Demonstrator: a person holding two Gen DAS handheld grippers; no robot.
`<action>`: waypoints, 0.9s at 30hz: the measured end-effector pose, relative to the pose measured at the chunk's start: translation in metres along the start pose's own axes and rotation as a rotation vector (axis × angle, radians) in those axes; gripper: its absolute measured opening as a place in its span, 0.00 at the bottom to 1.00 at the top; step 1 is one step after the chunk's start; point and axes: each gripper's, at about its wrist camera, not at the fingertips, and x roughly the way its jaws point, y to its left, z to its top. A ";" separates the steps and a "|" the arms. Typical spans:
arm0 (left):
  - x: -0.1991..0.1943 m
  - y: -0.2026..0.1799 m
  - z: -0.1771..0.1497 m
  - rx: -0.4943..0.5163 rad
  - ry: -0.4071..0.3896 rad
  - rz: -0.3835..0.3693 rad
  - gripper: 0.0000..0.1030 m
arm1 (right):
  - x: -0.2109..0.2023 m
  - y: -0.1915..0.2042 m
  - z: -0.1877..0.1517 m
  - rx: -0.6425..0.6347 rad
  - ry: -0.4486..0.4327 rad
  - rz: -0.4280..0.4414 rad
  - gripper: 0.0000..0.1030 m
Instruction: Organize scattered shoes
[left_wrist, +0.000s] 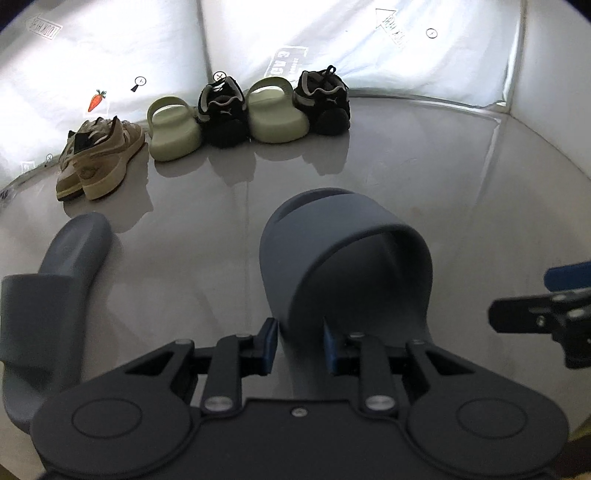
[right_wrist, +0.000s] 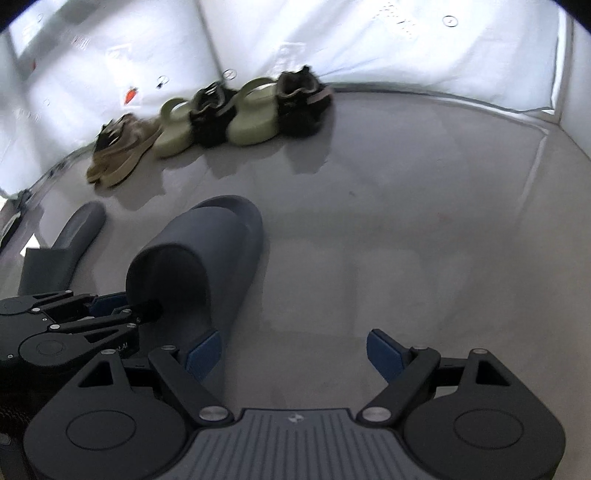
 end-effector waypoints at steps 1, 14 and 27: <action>-0.002 0.006 -0.003 0.010 -0.003 -0.005 0.26 | 0.000 0.007 -0.002 0.000 0.002 0.001 0.83; 0.009 0.090 0.021 -0.033 -0.023 -0.145 0.21 | 0.016 0.108 -0.021 -0.004 0.025 -0.049 0.82; -0.049 0.169 0.012 -0.024 -0.054 -0.303 0.21 | 0.036 0.176 -0.029 0.067 0.018 -0.038 0.13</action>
